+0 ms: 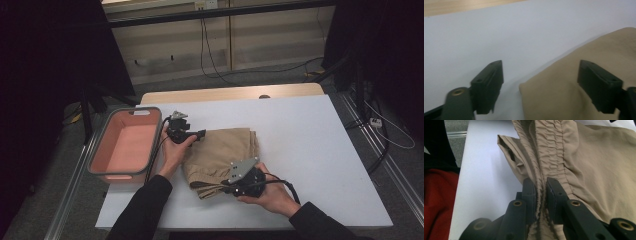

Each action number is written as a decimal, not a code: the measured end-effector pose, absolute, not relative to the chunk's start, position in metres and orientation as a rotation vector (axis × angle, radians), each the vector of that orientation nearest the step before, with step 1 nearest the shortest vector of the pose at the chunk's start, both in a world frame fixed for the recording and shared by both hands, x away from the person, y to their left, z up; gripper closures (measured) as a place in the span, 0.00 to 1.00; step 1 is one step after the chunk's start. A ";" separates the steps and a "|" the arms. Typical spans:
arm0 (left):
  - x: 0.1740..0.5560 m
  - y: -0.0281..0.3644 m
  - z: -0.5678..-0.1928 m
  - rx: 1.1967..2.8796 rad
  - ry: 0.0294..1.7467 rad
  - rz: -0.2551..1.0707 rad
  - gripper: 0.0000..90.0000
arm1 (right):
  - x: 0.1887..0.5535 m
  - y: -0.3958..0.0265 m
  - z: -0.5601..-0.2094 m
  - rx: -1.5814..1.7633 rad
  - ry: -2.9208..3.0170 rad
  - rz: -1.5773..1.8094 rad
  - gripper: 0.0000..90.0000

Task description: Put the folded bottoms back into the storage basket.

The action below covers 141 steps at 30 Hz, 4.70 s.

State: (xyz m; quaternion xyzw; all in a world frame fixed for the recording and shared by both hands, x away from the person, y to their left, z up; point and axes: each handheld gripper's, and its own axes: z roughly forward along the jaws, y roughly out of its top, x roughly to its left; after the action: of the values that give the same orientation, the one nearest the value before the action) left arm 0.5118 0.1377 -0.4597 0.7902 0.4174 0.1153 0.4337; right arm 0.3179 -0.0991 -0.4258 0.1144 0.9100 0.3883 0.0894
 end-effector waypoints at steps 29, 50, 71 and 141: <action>0.508 0.139 -0.464 2.059 1.098 0.127 0.91 | 0.317 -0.097 -0.428 0.326 2.714 1.145 0.86; 0.499 0.140 -0.451 2.028 1.050 0.162 0.95 | 0.314 -0.103 -0.424 0.372 2.658 1.241 0.87; 0.486 0.143 -0.409 1.916 0.943 0.183 0.96 | 0.313 -0.106 -0.416 0.415 2.589 1.334 0.87; 0.489 0.229 -0.328 1.723 0.879 0.314 0.96 | 0.343 -0.041 -0.368 0.254 2.450 1.535 0.87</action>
State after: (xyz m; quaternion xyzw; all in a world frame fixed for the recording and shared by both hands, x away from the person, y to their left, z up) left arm 0.4895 0.2288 -0.3281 0.7303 0.3723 0.1331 0.5571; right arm 0.3428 -0.0408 -0.3683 0.0868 0.8381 0.5252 0.1191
